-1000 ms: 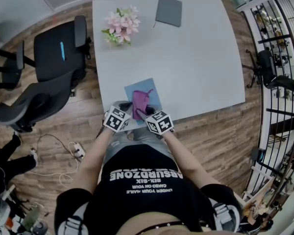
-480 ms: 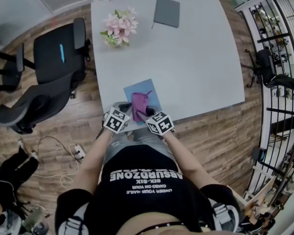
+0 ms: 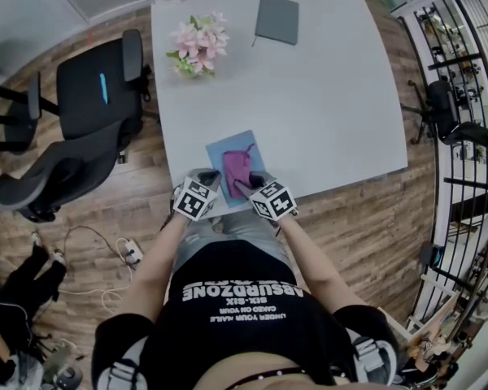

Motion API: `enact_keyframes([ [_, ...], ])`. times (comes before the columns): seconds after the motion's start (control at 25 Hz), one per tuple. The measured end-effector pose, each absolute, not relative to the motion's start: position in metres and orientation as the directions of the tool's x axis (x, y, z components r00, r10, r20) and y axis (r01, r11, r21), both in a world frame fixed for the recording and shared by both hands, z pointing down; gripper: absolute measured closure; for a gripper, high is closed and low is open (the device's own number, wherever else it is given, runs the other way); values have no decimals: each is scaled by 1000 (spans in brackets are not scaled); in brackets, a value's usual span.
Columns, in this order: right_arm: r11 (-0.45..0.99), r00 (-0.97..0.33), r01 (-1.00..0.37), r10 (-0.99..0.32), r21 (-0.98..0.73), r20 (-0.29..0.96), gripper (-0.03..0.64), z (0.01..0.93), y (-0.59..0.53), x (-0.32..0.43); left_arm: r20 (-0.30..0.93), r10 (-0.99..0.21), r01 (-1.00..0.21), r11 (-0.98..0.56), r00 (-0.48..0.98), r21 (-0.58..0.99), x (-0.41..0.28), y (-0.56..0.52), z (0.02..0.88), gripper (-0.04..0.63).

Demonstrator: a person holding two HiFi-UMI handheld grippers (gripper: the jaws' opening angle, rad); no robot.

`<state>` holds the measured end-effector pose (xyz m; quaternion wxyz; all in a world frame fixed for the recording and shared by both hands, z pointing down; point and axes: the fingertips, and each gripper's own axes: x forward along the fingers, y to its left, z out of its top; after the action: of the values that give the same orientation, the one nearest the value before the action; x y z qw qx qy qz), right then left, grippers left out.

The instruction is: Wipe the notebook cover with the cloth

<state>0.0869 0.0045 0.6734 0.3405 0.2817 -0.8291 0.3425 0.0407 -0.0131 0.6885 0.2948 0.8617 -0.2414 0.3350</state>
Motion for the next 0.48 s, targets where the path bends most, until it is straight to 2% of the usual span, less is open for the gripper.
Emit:
enact_keyframes([
  [0.48, 565, -553, -758, -292, -326, 780, 525, 670, -11, 130, 720, -220, -615, -709, 658, 345, 40, -13, 687, 578],
])
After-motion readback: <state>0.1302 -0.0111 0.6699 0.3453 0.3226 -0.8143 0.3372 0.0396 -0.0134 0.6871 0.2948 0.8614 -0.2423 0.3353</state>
